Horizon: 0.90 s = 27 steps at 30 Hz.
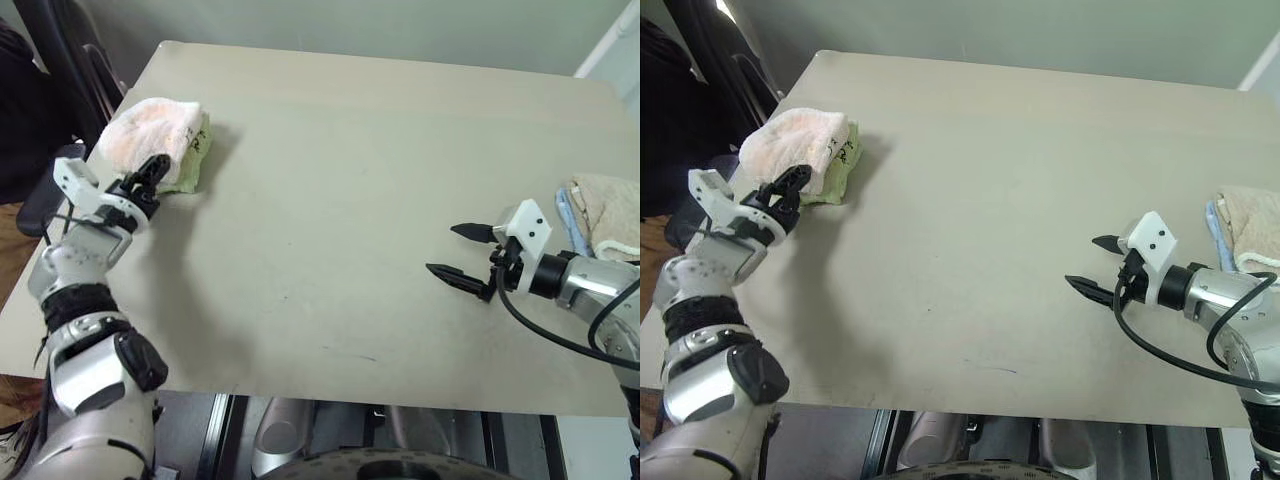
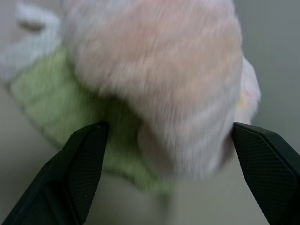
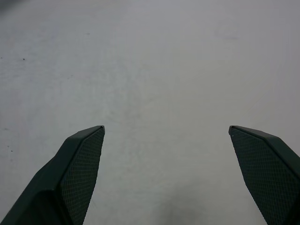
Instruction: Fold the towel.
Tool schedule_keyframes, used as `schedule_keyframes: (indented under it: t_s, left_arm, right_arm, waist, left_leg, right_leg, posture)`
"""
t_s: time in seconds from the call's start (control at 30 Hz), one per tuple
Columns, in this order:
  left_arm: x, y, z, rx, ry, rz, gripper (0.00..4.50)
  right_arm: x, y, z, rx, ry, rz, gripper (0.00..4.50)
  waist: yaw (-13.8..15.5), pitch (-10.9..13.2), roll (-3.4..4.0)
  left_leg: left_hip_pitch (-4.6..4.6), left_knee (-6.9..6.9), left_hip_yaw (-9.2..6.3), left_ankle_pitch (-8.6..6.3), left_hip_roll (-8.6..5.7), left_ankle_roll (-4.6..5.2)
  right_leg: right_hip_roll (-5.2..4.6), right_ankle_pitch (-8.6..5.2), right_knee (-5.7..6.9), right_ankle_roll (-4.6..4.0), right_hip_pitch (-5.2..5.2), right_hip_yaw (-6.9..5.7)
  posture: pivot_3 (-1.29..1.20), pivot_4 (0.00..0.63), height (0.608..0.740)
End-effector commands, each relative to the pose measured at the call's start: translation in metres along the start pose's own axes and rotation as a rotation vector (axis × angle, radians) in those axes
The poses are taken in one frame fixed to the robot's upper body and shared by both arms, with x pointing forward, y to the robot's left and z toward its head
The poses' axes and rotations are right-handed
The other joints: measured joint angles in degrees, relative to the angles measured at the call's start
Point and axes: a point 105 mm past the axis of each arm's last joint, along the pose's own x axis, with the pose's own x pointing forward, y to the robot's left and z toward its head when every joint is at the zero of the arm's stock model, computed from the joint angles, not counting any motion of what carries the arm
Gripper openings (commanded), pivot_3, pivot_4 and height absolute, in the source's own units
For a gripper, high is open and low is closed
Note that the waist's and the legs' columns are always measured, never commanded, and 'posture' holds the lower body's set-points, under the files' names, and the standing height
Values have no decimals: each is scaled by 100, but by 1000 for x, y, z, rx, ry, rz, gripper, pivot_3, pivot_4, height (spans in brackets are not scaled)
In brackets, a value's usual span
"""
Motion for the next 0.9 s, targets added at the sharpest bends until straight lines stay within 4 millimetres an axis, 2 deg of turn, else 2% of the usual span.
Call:
schedule_keyframes:
  t_s: [0.03,0.1,0.2,0.33,0.43,0.47,0.57,0.63,0.9]
  left_arm:
    - [-16,-21,15,16,-13,-93,4459]
    - [-25,-25,10,21,19,-125,4459]
    - [-37,-47,-7,150,102,-264,4459]
    - [-46,-93,-58,528,275,-541,4459]
    - [-51,-112,-97,826,399,-753,4459]
    - [-51,-114,-104,883,409,-809,4459]
    - [-44,-143,-118,883,331,-988,4459]
    - [-40,-154,-122,878,293,-1065,4459]
    - [-40,-174,-134,862,270,-1298,4459]
  right_arm:
    - [-3,-2,9,-36,-39,-21,4500]
    - [-2,-2,9,-36,-43,-21,4500]
    - [-3,-4,11,-38,-52,-27,4500]
    - [-8,-5,15,-26,-68,-26,4500]
    - [-13,-4,18,-8,-83,-12,4500]
    - [-13,-4,20,-7,-92,-14,4500]
    - [-19,-8,26,2,-122,-41,4500]
    - [-22,-9,28,7,-137,-50,4500]
    - [-32,-3,39,28,-208,-72,4500]
  waist:
    - [10,0,-1]
    - [10,-1,-1]
    - [10,-1,-2]
    - [41,-2,-1]
    - [77,-4,-3]
    - [74,-4,-2]
    - [42,-5,-1]
    - [39,-5,-1]
    - [-43,-6,1]
  left_leg:
    - [1,0,-3,0,-1,0]
    - [3,0,-6,-2,-1,0]
    - [5,-1,-8,-8,-2,-5]
    - [6,0,-21,-17,-3,-11]
    - [5,3,-32,-22,-4,-13]
    - [5,2,-32,-29,-4,-21]
    - [2,0,-32,-45,-2,-19]
    - [-1,-1,-32,-39,0,-13]
    - [-3,-7,-31,-30,5,-1]
  right_leg:
    - [1,0,-1,-1,2,0]
    - [0,1,-2,-2,6,0]
    - [-1,4,-2,-6,7,0]
    - [0,7,-3,-11,7,0]
    - [-2,8,-1,-14,10,0]
    - [-3,10,-1,-16,10,1]
    - [-4,15,1,-26,-2,-2]
    - [-6,16,1,-26,-2,-4]
    - [-8,11,-5,-17,-4,-3]
  posture:
    - [0,150,733]
    - [0,150,733]
    - [0,150,733]
    - [0,150,733]
    - [0,150,733]
    - [0,150,733]
    - [0,150,733]
    - [0,150,733]
    - [0,150,733]
